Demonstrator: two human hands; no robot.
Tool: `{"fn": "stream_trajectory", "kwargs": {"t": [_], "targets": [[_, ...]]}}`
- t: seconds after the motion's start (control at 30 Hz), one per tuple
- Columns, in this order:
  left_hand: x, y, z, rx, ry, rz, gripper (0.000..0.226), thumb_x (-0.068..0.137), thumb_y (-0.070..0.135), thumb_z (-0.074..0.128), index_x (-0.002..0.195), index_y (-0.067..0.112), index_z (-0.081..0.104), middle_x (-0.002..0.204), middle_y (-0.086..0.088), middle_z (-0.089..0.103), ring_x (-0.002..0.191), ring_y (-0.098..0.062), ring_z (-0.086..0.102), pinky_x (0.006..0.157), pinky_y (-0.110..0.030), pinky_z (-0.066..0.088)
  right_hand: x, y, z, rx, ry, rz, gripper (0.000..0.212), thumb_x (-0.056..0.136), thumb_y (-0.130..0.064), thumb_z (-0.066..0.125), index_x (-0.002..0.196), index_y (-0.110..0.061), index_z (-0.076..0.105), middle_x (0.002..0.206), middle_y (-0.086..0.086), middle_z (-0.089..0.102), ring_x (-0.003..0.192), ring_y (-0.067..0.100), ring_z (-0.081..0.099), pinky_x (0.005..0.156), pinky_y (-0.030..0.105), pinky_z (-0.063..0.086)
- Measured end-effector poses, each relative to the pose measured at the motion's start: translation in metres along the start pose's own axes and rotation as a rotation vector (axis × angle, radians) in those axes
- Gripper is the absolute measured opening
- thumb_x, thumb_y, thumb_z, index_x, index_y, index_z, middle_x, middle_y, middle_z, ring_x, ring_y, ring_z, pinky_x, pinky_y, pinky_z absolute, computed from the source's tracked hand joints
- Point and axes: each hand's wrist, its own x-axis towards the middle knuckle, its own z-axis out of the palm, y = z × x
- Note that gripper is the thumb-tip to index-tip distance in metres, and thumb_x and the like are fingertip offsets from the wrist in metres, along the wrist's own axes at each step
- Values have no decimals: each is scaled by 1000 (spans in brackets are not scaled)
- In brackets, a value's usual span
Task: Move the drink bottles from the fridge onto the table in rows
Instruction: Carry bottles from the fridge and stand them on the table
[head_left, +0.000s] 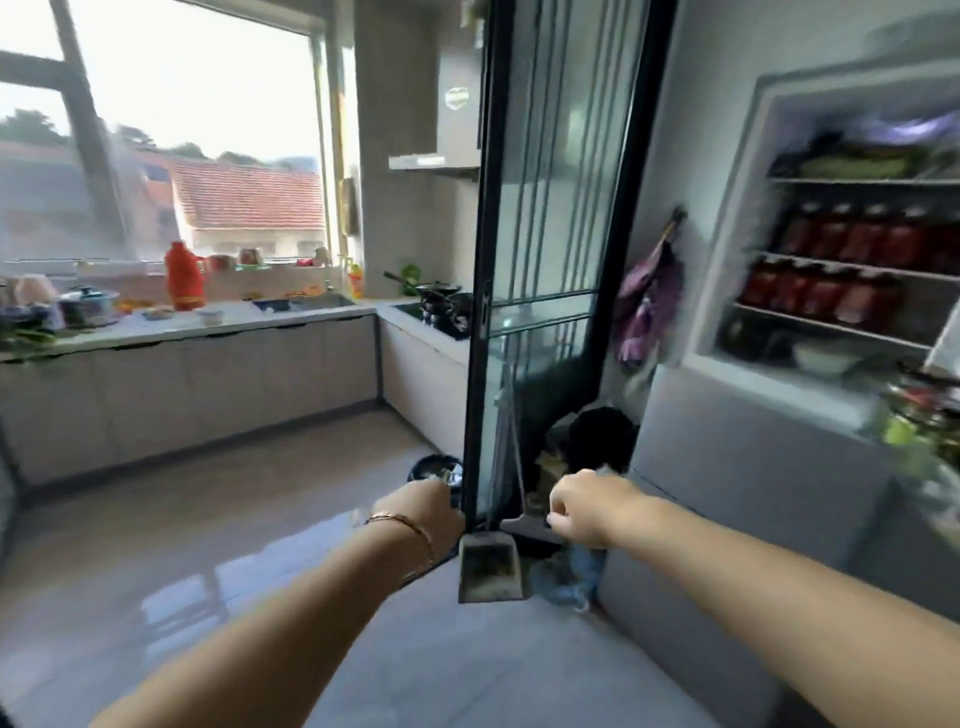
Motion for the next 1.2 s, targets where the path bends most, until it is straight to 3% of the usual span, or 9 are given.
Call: {"fn": "stream_trajectory", "kwargs": {"t": [0.13, 0.27, 0.43, 0.57, 0.73, 0.87, 1.07, 1.13, 1.2], "targets": [[89, 85, -29, -25, 26, 127, 26, 87, 25, 43, 99, 9, 59, 105, -9, 63, 96, -29, 59, 75, -32, 45, 21, 106, -37, -9, 19, 176, 29, 92, -25, 44, 73, -10, 60, 80, 7, 60, 85, 31, 59, 62, 27, 39], [174, 163, -50, -14, 90, 318, 22, 87, 26, 42, 92, 12, 57, 102, -7, 64, 92, -27, 60, 71, -30, 44, 47, 196, -72, -9, 119, 334, 29, 93, -24, 44, 99, -7, 67, 100, 10, 67, 89, 29, 62, 66, 28, 39], [282, 260, -77, -8, 220, 499, 26, 88, 29, 42, 102, 16, 59, 106, -2, 63, 98, -25, 60, 78, -32, 48, 88, 293, -118, -9, 220, 538, 25, 92, -23, 45, 96, -10, 66, 96, 8, 65, 82, 27, 59, 66, 30, 42], [369, 335, -101, -62, 297, 659, 23, 88, 25, 39, 95, 14, 58, 100, -4, 65, 91, -26, 61, 73, -29, 45, 122, 369, -156, 40, 272, 708, 25, 91, -21, 47, 98, -8, 67, 100, 9, 66, 90, 29, 63, 75, 33, 49], [458, 428, -116, -123, 372, 805, 21, 88, 24, 38, 92, 17, 58, 92, -2, 66, 83, -25, 61, 68, -28, 43, 161, 456, -177, 60, 338, 910, 23, 92, -22, 47, 101, -9, 64, 101, 7, 65, 91, 27, 62, 75, 31, 47], [519, 494, -117, -149, 400, 883, 16, 88, 23, 38, 85, 18, 54, 85, -1, 63, 70, -21, 51, 62, -26, 37, 189, 526, -177, 20, 398, 977, 23, 91, -19, 48, 103, -10, 65, 104, 7, 65, 94, 28, 62, 79, 31, 49], [610, 589, -105, -245, 459, 930, 13, 88, 26, 42, 86, 20, 54, 80, 4, 60, 73, -19, 58, 64, -29, 48, 240, 660, -174, -20, 545, 1028, 19, 91, -22, 48, 100, -14, 62, 101, 4, 64, 97, 26, 62, 76, 32, 51], [640, 627, -108, -292, 480, 916, 14, 88, 26, 42, 89, 21, 55, 82, 4, 62, 74, -18, 58, 66, -30, 49, 257, 712, -182, 0, 608, 1032, 25, 90, -21, 49, 114, -16, 56, 113, 4, 57, 109, 25, 55, 80, 34, 49], [669, 665, -114, -325, 502, 922, 15, 89, 26, 42, 93, 21, 56, 89, 5, 62, 73, -15, 53, 65, -28, 43, 272, 767, -196, 42, 655, 1033, 46, 88, -22, 55, 132, -17, 43, 132, 8, 44, 123, 27, 41, 94, 39, 44]]}}
